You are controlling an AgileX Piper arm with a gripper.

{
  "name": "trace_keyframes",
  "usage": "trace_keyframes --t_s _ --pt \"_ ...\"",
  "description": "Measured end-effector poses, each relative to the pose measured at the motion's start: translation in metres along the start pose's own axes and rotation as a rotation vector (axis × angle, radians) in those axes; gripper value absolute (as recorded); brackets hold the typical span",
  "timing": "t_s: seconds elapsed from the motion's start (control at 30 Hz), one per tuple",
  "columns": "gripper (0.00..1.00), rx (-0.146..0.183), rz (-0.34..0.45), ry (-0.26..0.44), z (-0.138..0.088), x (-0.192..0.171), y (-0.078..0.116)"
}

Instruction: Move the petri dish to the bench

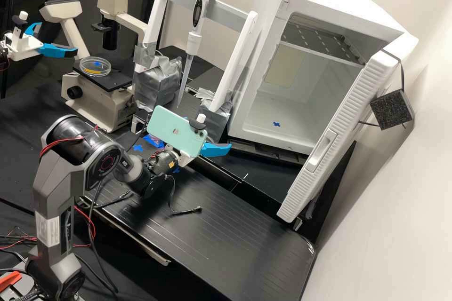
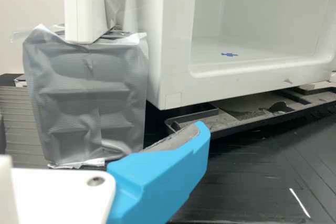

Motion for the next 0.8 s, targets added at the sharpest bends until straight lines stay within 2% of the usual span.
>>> trace_keyframes --t_s 0.3,0.5,0.6,0.67,0.8 --pt "1.0 0.0 0.003 0.003 0.0 -0.001 0.0" --pt "1.0 0.004 0.008 0.03 0.004 -0.027 0.004" --pt "1.0 0.028 0.031 0.095 -0.002 -0.048 0.01" --pt "1.0 0.049 0.048 0.17 -0.012 -0.066 0.014" --pt "1.0 0.047 0.04 0.33 -0.038 -0.095 0.009"
